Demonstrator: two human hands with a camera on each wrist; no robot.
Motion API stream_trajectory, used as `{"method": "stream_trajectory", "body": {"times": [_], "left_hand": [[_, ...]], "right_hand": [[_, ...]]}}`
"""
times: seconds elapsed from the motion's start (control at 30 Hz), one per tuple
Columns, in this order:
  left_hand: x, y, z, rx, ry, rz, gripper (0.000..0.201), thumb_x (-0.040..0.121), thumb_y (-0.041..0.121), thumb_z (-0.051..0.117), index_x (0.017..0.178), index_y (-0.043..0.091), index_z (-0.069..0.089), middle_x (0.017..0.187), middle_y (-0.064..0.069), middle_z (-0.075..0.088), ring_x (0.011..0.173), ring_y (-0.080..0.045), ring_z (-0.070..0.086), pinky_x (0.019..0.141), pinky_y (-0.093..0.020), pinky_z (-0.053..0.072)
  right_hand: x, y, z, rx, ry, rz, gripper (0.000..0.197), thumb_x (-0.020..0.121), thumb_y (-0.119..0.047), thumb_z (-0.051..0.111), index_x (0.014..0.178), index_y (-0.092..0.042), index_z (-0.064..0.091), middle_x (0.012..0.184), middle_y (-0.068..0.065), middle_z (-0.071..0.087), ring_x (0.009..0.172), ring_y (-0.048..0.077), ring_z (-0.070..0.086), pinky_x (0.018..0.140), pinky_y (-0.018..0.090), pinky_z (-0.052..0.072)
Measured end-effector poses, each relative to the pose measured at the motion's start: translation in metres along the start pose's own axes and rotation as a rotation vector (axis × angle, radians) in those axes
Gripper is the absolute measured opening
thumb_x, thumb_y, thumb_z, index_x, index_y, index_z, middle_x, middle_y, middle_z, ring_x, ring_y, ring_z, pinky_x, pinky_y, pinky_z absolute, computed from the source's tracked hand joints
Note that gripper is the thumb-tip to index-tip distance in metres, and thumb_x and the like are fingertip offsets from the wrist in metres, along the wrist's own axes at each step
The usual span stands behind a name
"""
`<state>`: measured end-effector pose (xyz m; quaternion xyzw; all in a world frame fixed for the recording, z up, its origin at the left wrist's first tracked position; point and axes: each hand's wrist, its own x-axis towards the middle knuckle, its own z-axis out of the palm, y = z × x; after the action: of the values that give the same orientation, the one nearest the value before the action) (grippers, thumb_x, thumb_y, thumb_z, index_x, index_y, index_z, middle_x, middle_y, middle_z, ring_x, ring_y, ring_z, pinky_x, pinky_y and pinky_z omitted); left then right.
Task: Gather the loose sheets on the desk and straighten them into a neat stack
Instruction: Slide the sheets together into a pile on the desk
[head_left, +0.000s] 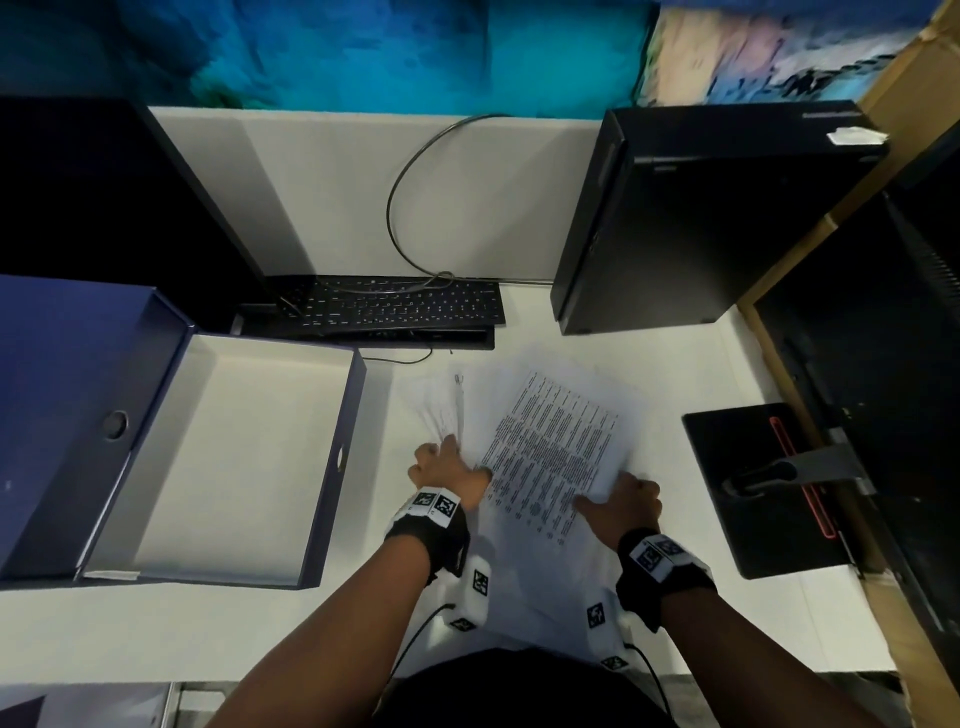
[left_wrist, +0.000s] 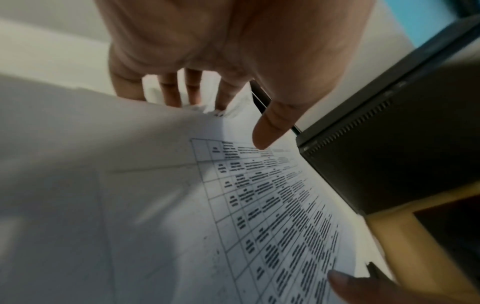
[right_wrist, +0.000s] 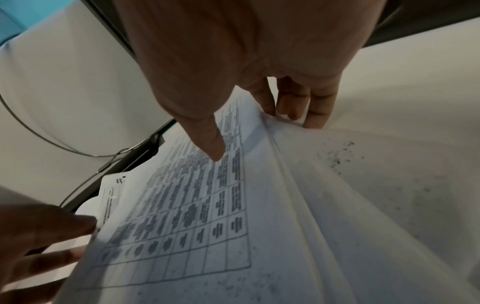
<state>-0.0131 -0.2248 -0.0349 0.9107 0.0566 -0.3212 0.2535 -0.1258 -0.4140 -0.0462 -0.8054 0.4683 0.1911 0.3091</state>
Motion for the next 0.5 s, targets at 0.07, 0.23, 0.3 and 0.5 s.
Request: {"method": "stream_trajectory", "body": {"times": [0.07,0.23,0.3,0.5], "left_hand": [[0.003,-0.008,-0.007,-0.175,0.017,0.03,0.059,0.075,0.03,0.068,0.127,0.019,0.042,0.137,-0.015,0.037,0.115,-0.037,0.05,0.1,-0.041,0.045],[0.013,-0.024,-0.014,-0.316,0.016,-0.093,0.084,0.077,0.026,0.071,0.144,0.01,0.024,0.138,-0.014,0.046,0.119,-0.037,0.052,0.098,-0.037,0.043],[0.015,-0.019,-0.01,-0.347,-0.071,-0.097,0.077,0.071,0.033,0.074,0.133,0.01,0.036,0.125,-0.009,0.058,0.106,-0.033,0.06,0.097,-0.038,0.048],[0.021,-0.02,-0.01,-0.28,-0.079,-0.032,0.03,0.074,0.032,0.072,0.099,0.017,0.068,0.094,-0.004,0.071,0.079,-0.021,0.062,0.07,-0.024,0.046]], "right_hand": [[0.002,-0.001,-0.001,0.033,-0.013,0.015,0.091,0.075,-0.049,0.073,0.143,-0.005,0.033,0.144,0.02,0.031,0.134,0.038,0.034,0.108,0.041,0.035],[0.007,0.004,-0.005,0.147,0.021,0.061,0.097,0.076,-0.043,0.077,0.148,-0.002,0.026,0.15,0.022,0.029,0.137,0.038,0.036,0.109,0.042,0.038],[0.007,0.001,-0.004,0.192,0.002,0.022,0.089,0.076,-0.039,0.077,0.144,0.0,0.034,0.146,0.021,0.039,0.131,0.036,0.044,0.106,0.039,0.042],[0.007,-0.007,0.0,0.307,-0.13,-0.015,0.053,0.077,-0.03,0.078,0.119,-0.002,0.063,0.118,0.016,0.068,0.101,0.029,0.065,0.09,0.041,0.055]]}}
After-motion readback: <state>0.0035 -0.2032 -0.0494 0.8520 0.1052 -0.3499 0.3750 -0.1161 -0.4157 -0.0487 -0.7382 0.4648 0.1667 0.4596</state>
